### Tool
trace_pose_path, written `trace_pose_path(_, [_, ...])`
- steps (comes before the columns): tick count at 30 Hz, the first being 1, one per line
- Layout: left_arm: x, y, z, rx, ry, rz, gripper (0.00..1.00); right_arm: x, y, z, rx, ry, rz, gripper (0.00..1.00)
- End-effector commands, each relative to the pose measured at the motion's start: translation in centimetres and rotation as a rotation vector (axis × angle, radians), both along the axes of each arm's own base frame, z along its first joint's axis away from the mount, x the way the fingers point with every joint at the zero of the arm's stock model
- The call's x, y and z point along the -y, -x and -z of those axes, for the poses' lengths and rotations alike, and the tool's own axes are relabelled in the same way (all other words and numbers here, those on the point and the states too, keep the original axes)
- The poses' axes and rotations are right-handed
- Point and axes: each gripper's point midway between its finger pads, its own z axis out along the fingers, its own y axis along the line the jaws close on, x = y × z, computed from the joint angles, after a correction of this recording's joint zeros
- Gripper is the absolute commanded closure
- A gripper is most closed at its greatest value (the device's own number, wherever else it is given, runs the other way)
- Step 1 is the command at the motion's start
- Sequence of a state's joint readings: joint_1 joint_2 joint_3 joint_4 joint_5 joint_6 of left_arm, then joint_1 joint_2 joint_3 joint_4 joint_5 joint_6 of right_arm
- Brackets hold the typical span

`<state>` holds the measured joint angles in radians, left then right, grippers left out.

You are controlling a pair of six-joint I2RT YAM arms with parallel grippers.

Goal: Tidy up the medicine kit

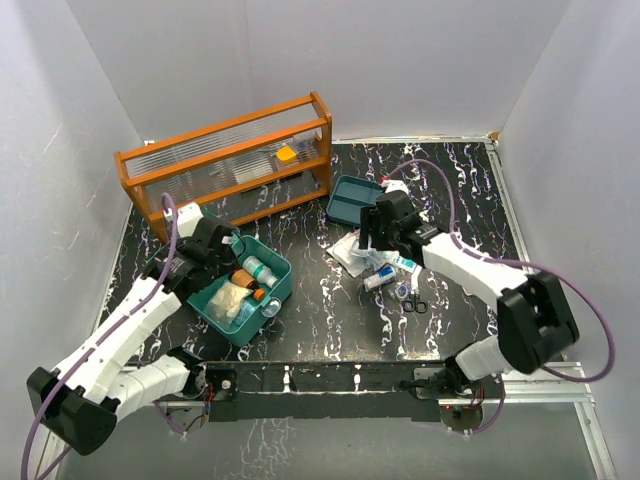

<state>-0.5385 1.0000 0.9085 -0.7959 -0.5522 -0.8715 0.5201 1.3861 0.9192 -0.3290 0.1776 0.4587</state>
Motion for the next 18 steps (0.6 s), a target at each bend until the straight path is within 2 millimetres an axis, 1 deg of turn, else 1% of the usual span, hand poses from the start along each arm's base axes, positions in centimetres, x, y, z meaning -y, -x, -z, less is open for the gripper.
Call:
trace_pose_path(1, [2.9, 0.1, -3.5, 0.037, 0.104, 0.192, 0.48, -0.5, -1.1, 0.9, -0.036, 0.102, -0.225, 0.33])
trace_pose_path(3, [5.0, -0.3, -4.8, 0.073, 0.17, 0.3, 0.45, 0.3, -2.2, 1.1, -0.065, 0.05, -0.212, 0.29])
trace_pose_path(6, [7.8, -0.4, -6.4, 0.112, 0.26, 0.433, 0.42, -0.7, -2.9, 0.2, -0.049, -0.08, -0.276, 0.27])
trace_pose_path(8, [9.5, -0.3, -7.3, 0.128, 0.324, 0.509, 0.38, -1.3, -2.9, 0.0, -0.048, -0.107, -0.31, 0.25])
trace_pose_path(11, [12.1, 0.1, -9.0, 0.157, 0.423, 0.63, 0.32, -1.7, -2.4, 0.4, -0.071, -0.14, -0.338, 0.25])
trace_pose_path(14, [12.9, -0.1, -11.0, 0.196, 0.454, 0.663, 0.29, -1.1, -2.1, 0.9, -0.077, -0.181, -0.316, 0.22])
trace_pose_path(16, [12.9, -0.2, -11.9, 0.219, 0.457, 0.666, 0.28, -0.7, -2.1, 1.4, -0.081, -0.215, -0.301, 0.21])
trace_pose_path(18, [13.0, -0.2, -12.6, 0.242, 0.465, 0.672, 0.28, -0.9, -2.0, 2.0, -0.097, -0.229, -0.313, 0.22])
